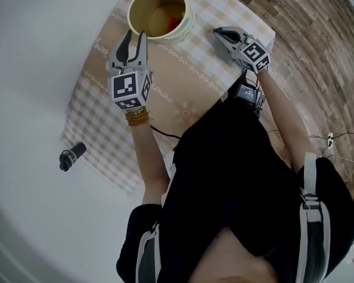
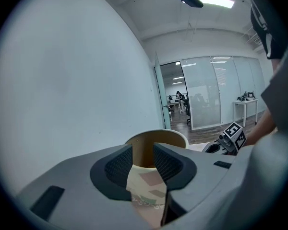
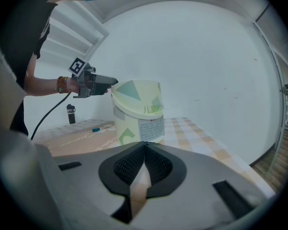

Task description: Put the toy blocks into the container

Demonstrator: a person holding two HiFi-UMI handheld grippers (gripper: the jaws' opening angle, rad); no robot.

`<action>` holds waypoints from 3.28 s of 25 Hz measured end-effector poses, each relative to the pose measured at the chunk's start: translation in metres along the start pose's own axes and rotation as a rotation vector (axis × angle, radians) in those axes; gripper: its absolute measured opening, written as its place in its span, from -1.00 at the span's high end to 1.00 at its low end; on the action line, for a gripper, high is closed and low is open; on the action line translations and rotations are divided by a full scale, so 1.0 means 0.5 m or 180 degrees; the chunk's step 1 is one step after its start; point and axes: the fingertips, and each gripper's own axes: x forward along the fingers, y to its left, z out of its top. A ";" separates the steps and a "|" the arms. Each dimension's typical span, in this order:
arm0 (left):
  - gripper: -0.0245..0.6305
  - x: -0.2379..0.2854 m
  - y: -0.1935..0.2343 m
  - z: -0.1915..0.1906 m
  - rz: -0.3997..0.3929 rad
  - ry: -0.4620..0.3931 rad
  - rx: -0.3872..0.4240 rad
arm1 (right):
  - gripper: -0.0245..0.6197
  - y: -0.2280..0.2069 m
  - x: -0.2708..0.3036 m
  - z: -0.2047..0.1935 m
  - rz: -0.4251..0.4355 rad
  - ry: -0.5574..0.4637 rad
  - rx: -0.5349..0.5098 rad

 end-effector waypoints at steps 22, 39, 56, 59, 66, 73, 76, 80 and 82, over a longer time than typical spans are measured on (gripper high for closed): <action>0.50 -0.198 0.150 -0.421 0.0790 0.0774 -0.0838 | 0.91 0.002 0.006 -0.008 -0.0014 0.0089 0.0013; 0.38 -0.192 0.136 -0.552 0.0736 0.1126 -0.0985 | 0.91 0.005 0.009 -0.013 -0.0067 0.0134 -0.0009; 0.48 -0.187 0.123 -0.526 0.0703 0.1134 -0.0792 | 0.91 0.003 0.008 -0.010 -0.0063 0.0097 0.0017; 0.49 -0.188 0.124 -0.480 0.0694 0.0974 -0.0778 | 0.91 0.003 0.007 -0.010 -0.0062 0.0096 0.0018; 0.49 -0.171 0.135 -0.339 0.0633 0.0663 -0.0466 | 0.91 0.002 0.006 -0.009 -0.0061 0.0084 0.0018; 0.49 -0.138 0.120 -0.167 0.0533 0.0342 0.0027 | 0.90 -0.003 0.008 -0.006 -0.0040 0.0075 0.0000; 0.49 -0.112 0.099 -0.097 0.0377 0.0189 0.0175 | 0.90 0.003 0.005 -0.011 -0.0067 0.0068 0.0039; 0.49 -0.065 0.073 -0.028 0.0242 0.0048 0.0316 | 0.90 -0.004 0.004 -0.011 -0.0063 0.0078 0.0037; 0.49 -0.042 0.060 -0.010 0.0185 0.0031 0.0399 | 0.90 -0.006 0.004 -0.012 -0.0060 0.0088 0.0036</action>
